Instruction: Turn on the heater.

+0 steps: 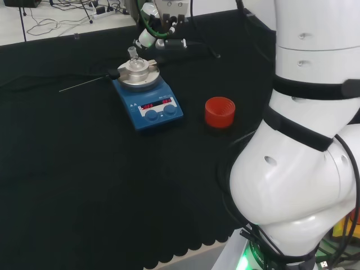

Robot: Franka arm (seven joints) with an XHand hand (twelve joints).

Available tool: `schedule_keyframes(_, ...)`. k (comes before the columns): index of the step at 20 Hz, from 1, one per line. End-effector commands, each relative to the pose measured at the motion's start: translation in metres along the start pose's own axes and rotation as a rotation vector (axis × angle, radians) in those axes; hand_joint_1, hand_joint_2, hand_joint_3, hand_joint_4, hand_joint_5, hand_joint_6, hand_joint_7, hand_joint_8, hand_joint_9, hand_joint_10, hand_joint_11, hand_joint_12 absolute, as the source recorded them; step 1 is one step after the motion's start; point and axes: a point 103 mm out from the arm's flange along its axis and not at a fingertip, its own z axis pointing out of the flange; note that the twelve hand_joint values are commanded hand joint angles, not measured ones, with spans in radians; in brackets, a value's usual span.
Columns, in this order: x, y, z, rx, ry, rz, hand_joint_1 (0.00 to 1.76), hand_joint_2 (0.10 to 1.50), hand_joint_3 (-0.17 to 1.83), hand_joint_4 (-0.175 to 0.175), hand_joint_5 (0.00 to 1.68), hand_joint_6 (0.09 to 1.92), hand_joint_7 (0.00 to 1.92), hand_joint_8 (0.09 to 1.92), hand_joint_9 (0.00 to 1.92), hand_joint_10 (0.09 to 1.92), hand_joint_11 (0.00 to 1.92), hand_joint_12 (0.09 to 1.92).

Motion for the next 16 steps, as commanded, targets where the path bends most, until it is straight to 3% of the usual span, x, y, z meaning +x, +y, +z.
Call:
schedule_keyframes(1,-0.009,-0.05,-0.017,-0.05,-0.005,0.035,0.96,0.58,0.69,-0.041,0.59,0.72,0.13,0.66,0.39,0.69,0.09,1.41)
schedule_keyframes(9,-0.004,-0.106,0.0,-0.035,-0.013,0.036,0.95,0.58,0.69,-0.039,0.58,0.71,0.16,0.67,0.41,0.7,0.1,1.42)
schedule_keyframes(16,-0.001,-0.151,0.027,0.061,-0.074,0.06,1.0,0.62,0.72,-0.046,0.6,0.72,0.48,0.71,0.74,0.63,0.35,1.35)
